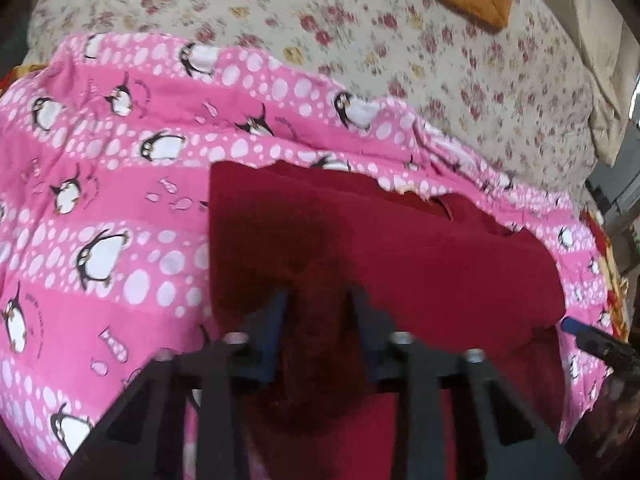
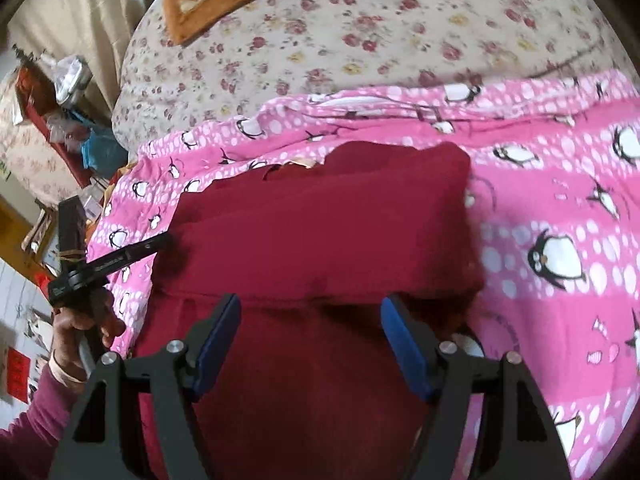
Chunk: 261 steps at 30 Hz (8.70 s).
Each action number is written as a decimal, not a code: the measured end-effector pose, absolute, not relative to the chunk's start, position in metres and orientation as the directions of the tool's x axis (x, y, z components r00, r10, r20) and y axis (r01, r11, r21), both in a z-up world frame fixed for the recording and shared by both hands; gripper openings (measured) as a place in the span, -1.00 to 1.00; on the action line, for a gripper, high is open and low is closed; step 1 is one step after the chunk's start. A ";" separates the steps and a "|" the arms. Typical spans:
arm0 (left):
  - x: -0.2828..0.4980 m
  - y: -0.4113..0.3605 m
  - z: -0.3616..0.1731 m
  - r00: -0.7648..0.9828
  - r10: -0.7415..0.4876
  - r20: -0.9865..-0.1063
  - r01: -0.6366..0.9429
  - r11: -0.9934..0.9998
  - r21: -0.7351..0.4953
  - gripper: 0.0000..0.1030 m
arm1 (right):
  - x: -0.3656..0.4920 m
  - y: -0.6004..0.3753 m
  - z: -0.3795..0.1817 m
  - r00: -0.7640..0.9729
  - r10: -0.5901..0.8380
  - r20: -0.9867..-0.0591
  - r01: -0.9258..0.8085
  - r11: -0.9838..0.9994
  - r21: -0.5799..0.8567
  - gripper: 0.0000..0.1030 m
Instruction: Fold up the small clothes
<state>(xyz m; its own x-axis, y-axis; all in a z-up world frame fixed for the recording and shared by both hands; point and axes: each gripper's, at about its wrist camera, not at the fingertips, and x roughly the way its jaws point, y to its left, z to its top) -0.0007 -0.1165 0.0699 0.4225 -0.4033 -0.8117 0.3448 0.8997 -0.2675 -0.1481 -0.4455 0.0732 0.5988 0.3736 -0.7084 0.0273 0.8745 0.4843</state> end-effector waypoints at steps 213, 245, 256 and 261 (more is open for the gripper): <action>-0.009 -0.079 0.102 0.528 -0.541 -0.655 0.199 0.829 -0.523 -1.00 | -0.105 -0.525 0.071 0.711 0.458 -0.534 0.059 0.717 0.694 -0.81; 0.029 -0.087 0.060 0.486 -0.324 -0.811 0.145 0.946 -0.291 -0.36 | -0.015 -0.497 0.036 0.558 0.022 -0.830 0.244 0.951 0.189 0.21; 0.029 -0.088 0.065 0.533 -0.253 -0.808 0.126 0.967 -0.220 -0.36 | 0.010 -0.457 0.060 0.594 0.097 -0.799 0.121 0.971 0.208 0.17; 0.030 -0.094 0.064 0.542 -0.227 -0.809 0.143 0.974 -0.178 -0.36 | 0.030 -0.497 0.014 0.525 0.020 -0.851 0.313 0.925 0.214 0.13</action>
